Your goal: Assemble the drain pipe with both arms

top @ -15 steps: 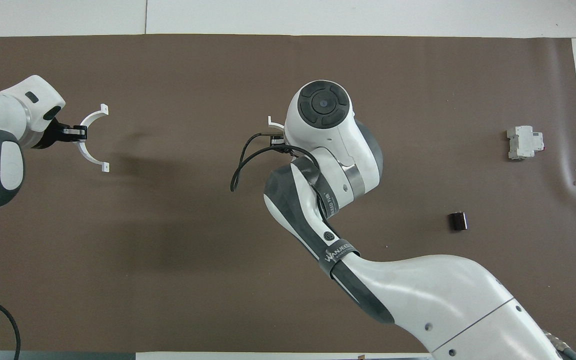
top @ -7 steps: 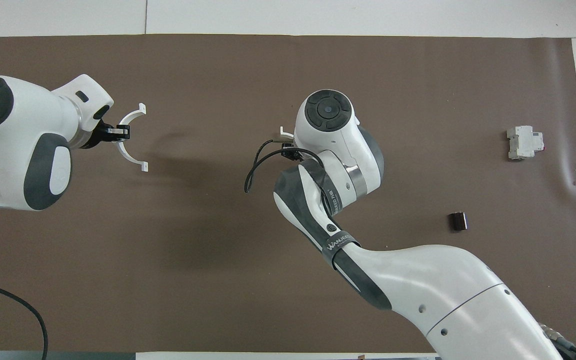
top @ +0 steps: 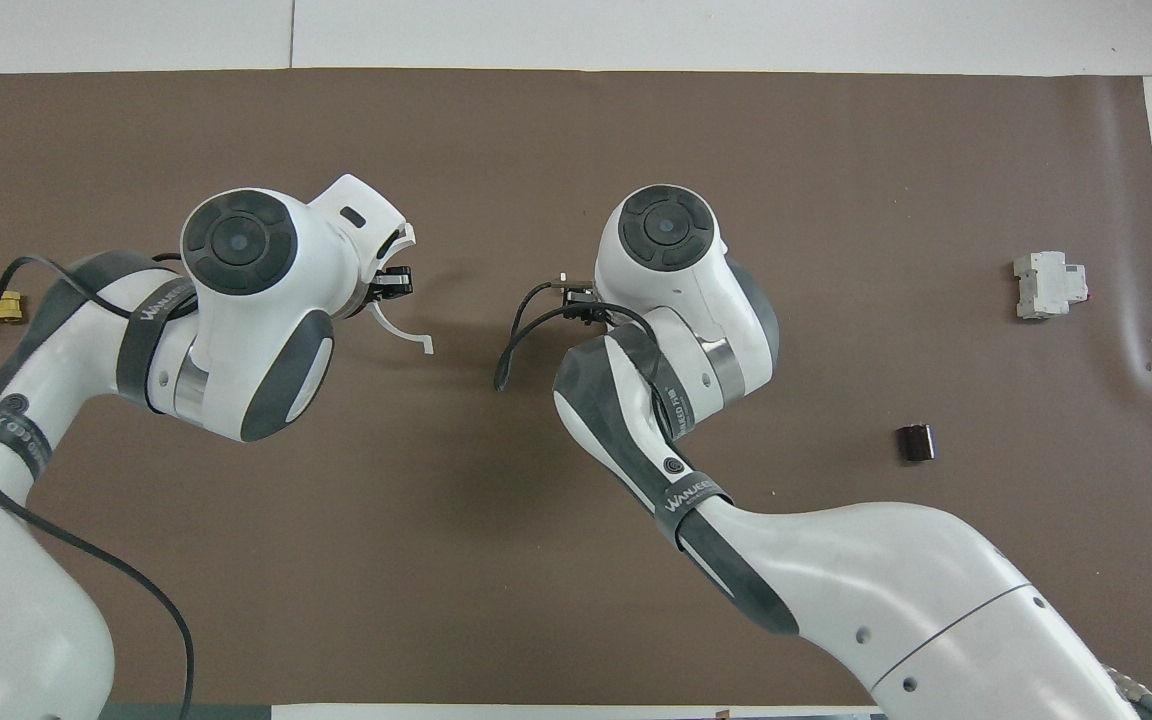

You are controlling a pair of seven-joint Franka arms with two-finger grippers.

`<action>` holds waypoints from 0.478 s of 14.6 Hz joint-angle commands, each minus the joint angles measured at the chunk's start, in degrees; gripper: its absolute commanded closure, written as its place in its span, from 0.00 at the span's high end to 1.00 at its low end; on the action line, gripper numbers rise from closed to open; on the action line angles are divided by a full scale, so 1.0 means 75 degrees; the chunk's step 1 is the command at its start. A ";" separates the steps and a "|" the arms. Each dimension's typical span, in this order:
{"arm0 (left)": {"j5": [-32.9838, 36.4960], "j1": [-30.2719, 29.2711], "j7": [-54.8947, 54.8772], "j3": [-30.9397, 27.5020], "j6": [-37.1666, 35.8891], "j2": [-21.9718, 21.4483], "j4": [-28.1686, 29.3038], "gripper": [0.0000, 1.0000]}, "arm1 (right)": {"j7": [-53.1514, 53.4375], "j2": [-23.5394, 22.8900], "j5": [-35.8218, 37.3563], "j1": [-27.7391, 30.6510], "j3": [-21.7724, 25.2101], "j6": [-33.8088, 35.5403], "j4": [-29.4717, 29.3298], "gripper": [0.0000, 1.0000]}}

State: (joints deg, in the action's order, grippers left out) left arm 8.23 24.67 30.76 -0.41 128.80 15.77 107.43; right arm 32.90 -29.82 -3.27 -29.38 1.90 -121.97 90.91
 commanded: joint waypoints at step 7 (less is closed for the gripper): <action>0.0063 0.1244 0.1675 -0.0085 -0.0064 0.1601 -0.1598 0.00 | -0.1924 0.3457 0.0108 0.2638 -0.0031 0.3978 -0.0027 1.00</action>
State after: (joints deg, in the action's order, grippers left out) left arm 8.23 32.35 41.80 -0.28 128.86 26.56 97.38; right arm 20.61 -9.42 -3.16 -11.95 2.52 -95.81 88.45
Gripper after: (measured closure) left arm 0.802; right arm 0.000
